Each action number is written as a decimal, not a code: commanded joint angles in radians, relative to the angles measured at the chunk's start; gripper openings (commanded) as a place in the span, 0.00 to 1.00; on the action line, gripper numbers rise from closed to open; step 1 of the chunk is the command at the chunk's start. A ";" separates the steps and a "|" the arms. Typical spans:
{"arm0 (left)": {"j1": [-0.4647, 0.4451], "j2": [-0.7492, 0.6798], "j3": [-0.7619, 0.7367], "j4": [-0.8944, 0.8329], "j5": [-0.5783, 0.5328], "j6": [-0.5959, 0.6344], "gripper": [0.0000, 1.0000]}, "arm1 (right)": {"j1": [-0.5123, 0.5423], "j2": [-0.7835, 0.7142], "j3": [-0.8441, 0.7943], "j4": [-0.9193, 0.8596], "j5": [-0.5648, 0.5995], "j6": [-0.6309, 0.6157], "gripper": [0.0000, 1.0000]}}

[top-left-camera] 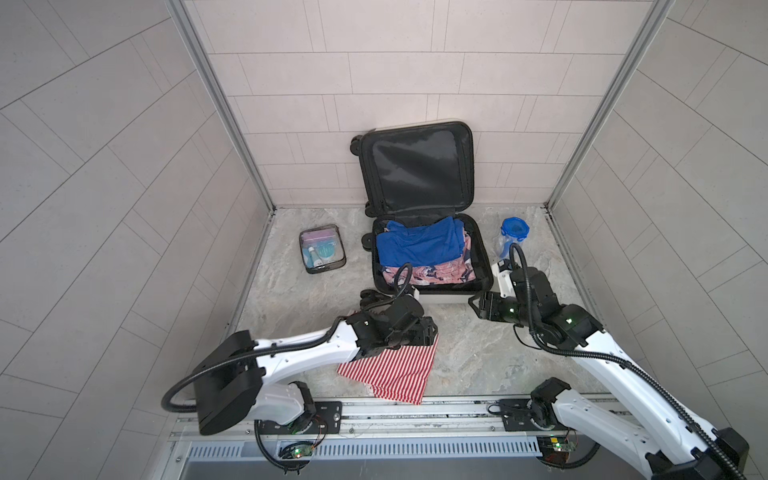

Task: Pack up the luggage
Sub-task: 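Grasp the striped cloth with the left gripper and drag it toward the robot's middle, then reach the right gripper to the striped cloth while the left gripper holds it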

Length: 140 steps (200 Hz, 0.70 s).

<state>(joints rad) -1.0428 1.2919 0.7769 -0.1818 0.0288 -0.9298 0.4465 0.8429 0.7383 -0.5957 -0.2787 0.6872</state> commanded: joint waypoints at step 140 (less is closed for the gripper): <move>0.552 -0.453 -0.351 -0.341 -0.161 0.030 0.78 | 0.389 0.176 -0.367 0.497 0.082 0.437 0.67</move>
<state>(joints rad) -0.5209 0.8291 0.4484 -0.5434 -0.1562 -0.9302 0.8211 0.9730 0.3920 -0.1879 -0.2234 1.0733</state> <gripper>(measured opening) 0.766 0.664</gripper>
